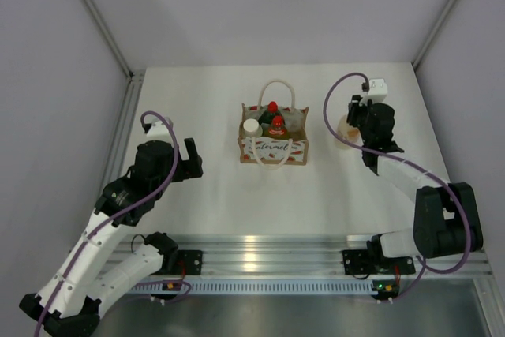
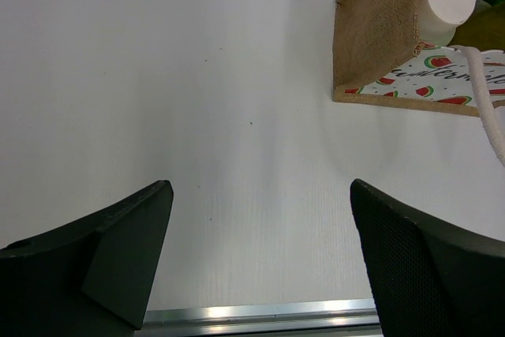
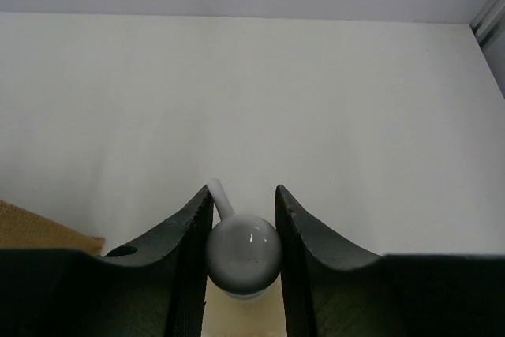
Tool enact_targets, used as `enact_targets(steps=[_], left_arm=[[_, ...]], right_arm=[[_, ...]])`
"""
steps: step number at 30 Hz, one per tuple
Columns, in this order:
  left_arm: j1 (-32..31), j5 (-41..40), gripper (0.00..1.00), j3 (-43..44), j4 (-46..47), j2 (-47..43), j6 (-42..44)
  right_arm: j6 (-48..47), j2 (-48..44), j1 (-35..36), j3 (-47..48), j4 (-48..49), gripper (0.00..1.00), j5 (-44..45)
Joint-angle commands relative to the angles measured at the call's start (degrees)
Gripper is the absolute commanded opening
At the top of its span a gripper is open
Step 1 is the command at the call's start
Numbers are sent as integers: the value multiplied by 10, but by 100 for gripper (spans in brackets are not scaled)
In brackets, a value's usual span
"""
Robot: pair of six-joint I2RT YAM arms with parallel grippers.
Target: Take the personal care products out of the canvas bag
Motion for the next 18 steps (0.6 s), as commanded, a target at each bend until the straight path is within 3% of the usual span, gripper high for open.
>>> enact_targets(steps=[1,2,4,7,11,18], left_arm=[[-1,-3,98,-1,10,-4,-4],[-2,-3,98,-1,10,-5,-4],[-1,-2,98,-1,9,-4,-3],[-2,-1,98,0,9,-4,-3],[-1,0,98,1,9,-3,-3],[-1,-11,98,1,9,3,-4]], right_arm=[[17,-16,-13,2,147,1,-11],[17,-18,-13,-2,148,11,-14],[19,-23,-12,-10,149,42,-14],[21,-36,-12,-11,134,66,-20],[22,-66,-12,17,83,71,-25],[52,-125,21,100,-96,68,-103]])
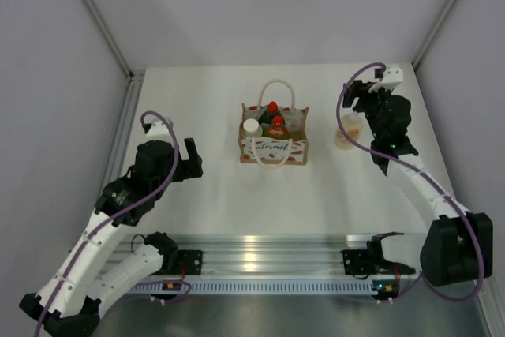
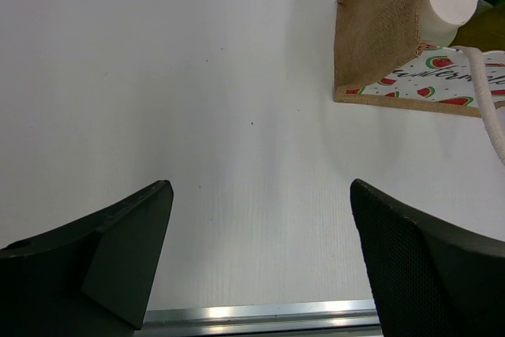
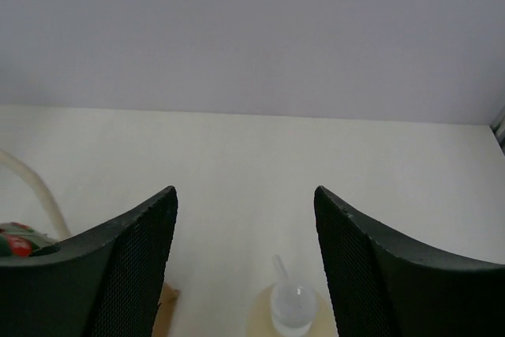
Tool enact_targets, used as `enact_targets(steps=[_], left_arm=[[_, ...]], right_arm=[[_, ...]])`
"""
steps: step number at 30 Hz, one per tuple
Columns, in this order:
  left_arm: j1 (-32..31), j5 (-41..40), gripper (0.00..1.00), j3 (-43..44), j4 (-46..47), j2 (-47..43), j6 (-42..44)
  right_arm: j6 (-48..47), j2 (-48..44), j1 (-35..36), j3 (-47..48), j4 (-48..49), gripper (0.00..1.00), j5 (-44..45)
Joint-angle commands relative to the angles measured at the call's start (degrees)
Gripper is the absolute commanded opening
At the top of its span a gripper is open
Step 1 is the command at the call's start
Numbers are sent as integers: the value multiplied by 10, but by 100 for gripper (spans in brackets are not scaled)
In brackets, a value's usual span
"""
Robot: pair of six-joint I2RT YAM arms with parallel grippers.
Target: Take the personal care products out of the canvas bag
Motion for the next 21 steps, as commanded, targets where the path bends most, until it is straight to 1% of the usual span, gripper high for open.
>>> enact_targets(steps=[1,2,3,6,7,9,10,11,13,14,18,21], left_arm=[[-1,-15,98,1,9,8,-5],[-1,-15,98,2,8,12,-5],[-1,-15,98,3,8,15,-6],[-1,-14,98,4,8,23,-5],[0,-14,98,3,8,23,-5],[-1,-11,98,2,8,24,-5],[-1,-11,98,2,8,24,-5],[0,-11,98,1,8,23,-5],[-1,-11,98,1,8,21,-5],[0,-11,98,0,8,19,-5],[-1,-9,98,-1,9,16,-5],[-1,-8,98,-1,9,17,-3]], right_arm=[[19,-39,40,70,-102,67,-57],[23,-39,51,80,-126,67,-63],[33,-38,60,102,-172,66,-71],[42,-21,103,138,-227,66,-111],[42,-14,123,146,-258,66,-133],[27,3,145,169,-289,66,-151],[13,8,163,173,-297,67,-169],[0,18,170,176,-297,67,-215],[-37,32,180,182,-297,67,-252],[-62,49,184,189,-298,67,-286],[-59,98,186,216,-301,65,-308],[-63,116,205,217,-284,59,-298]])
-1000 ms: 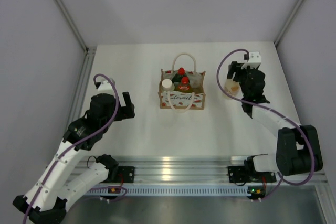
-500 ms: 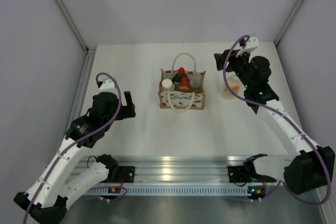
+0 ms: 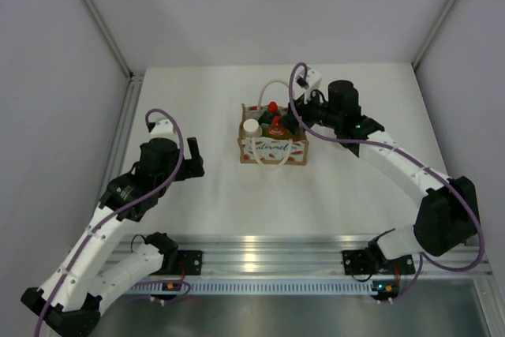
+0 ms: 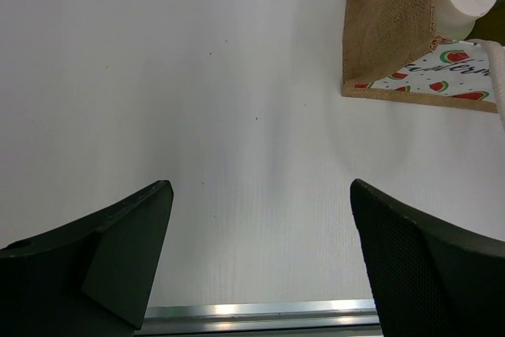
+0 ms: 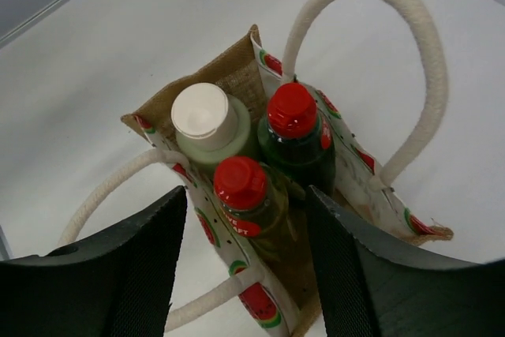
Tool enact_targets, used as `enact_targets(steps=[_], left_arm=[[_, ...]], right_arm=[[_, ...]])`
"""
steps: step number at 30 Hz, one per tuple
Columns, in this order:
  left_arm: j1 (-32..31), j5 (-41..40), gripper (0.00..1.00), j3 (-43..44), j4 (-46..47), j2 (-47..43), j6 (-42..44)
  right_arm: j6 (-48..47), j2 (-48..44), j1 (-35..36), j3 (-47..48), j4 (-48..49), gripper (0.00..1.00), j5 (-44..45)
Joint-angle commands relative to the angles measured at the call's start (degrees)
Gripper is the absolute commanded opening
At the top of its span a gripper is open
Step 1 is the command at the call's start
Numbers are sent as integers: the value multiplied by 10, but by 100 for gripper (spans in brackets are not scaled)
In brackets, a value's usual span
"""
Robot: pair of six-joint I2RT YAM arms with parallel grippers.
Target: Take the personal care products out of the canvas bag
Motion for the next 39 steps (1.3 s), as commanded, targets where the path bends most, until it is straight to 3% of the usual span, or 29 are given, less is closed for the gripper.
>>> enact_targets(steps=[1,12,20,39], left_arm=[[0,-4,98,-2,9,-6,-4],[-1,-1,98,-2,11,-2,-2],[-1,2,98,-2,10,2,-2],[-1,4,98,-3,10,9,-1]], right_arm=[[-24,10,39,30,9,59,-12],[23,-6,84,-77,211,57,155],[12,6,95,-87,219,50,160],[13,48,98,-106,271,50,176]])
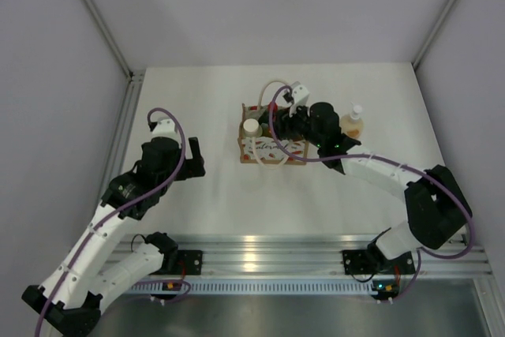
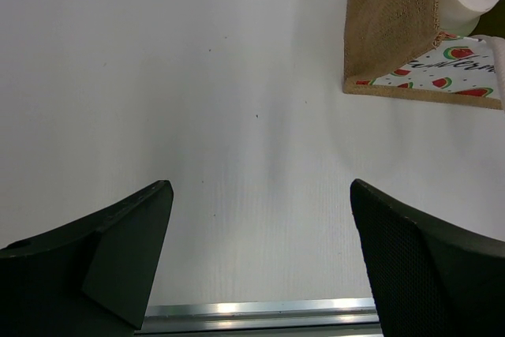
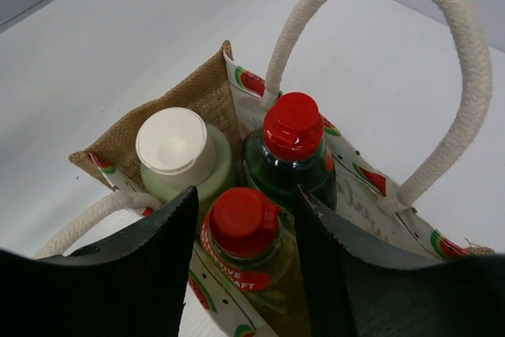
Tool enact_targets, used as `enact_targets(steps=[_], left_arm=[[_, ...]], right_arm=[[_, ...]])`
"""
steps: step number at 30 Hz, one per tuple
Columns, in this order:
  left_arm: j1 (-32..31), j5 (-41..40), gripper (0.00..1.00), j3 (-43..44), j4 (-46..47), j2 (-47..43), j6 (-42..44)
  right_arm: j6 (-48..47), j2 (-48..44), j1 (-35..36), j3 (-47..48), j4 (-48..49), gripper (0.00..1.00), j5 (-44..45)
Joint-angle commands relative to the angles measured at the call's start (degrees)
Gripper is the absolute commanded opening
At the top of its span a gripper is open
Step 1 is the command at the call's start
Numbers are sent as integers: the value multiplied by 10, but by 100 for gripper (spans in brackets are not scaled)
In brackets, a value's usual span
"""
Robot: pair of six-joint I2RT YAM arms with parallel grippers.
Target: Take the personal care products out of the canvas bag
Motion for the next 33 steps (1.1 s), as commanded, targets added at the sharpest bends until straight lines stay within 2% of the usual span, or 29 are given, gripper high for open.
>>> enact_targets(steps=[1,8,11,12,16,18,20,21,23,25,33], left_arm=[[-1,1,98,-1,10,2,0],[-1,2,98,-1,10,3,-1],[-1,1,98,-1,11,1,-1],[-1,1,98,-1,10,2,-1],[-1,2,98,-1,11,2,-1],[0,2,98,-1,10,2,-1],[-1,3,98,-1,11,2,-1],[-1,3,98,-1,10,2,-1],[-1,4,98,-1,11,2,-1],[-1,5,98,-1,10,3,-1],[-1,2,98,-1,10,0,-2]], right_arm=[[1,10,11,0,56,50,3],[3,20,11,-1,60,49,2],[3,19,11,-6,64,46,3],[3,18,11,-7,64,42,3],[1,18,11,-8,64,40,3],[0,19,11,-11,66,31,1],[3,17,11,-14,68,26,1],[2,17,11,-16,70,16,-4],[3,12,12,-17,76,12,-9],[1,4,11,-14,80,0,-16],[0,-31,11,-6,104,0,-16]])
